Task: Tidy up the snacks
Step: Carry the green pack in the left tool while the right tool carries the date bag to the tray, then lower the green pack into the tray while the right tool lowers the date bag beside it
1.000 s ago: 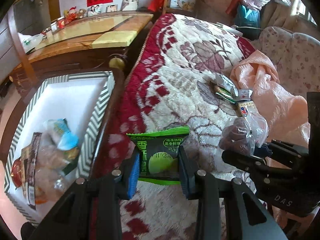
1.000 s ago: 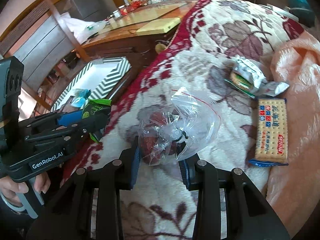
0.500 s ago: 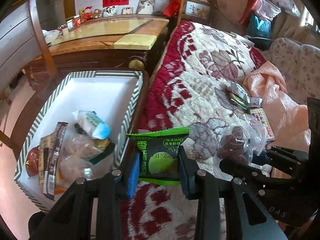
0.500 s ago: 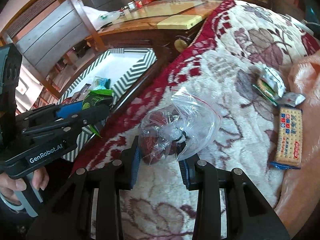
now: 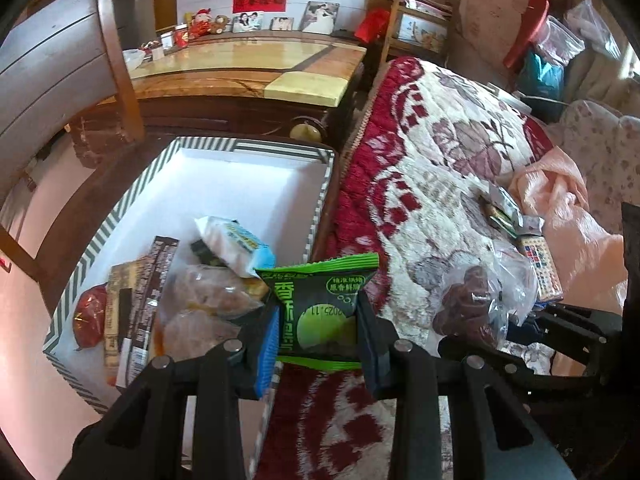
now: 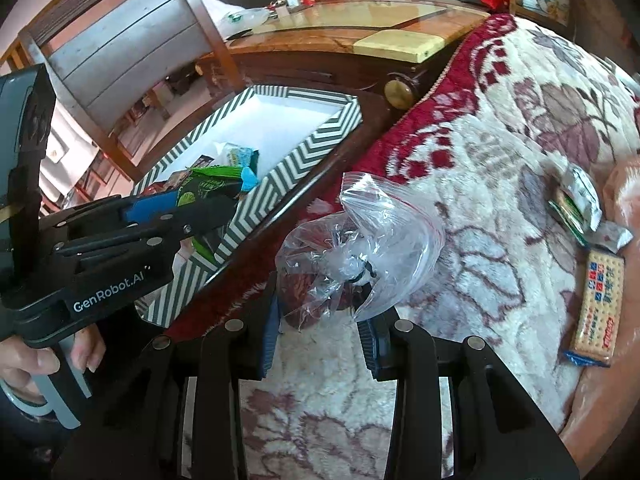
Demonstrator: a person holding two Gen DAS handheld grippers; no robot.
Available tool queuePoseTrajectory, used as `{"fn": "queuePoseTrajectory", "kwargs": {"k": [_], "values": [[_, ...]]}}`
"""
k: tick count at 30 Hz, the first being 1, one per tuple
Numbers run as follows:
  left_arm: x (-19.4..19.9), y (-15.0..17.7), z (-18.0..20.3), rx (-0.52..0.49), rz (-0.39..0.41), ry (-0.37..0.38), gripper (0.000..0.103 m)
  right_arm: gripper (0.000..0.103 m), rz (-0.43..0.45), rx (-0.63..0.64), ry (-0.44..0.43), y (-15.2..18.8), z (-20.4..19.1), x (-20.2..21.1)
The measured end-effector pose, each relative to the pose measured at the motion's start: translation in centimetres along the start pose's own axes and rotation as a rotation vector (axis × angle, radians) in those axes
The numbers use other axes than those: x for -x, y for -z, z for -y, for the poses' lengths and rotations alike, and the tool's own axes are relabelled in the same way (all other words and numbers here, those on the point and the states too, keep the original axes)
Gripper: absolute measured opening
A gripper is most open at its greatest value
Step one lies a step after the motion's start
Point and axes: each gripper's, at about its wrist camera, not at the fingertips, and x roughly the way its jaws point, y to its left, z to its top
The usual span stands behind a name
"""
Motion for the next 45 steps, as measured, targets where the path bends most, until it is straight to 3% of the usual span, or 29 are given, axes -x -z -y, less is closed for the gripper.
{"fn": "queuePoseTrajectory", "kwargs": {"k": [22, 35, 45], "values": [[0.5, -1.3, -7.8, 0.130, 0.032, -0.086, 0.037, 0.034, -0.029, 0.142, -0.042, -5.0, -5.9, -3.2], [-1.1, -0.9, -11.9, 0.230, -0.004, -0.122, 0.037, 0.034, -0.090, 0.204, -0.070, -7.3, -8.8, -7.0], [-2.5, -0.3, -12.8, 0.252, -0.042, -0.129, 0.037, 0.034, -0.134, 0.207, -0.059, -9.6, -9.9, -10.8]]}}
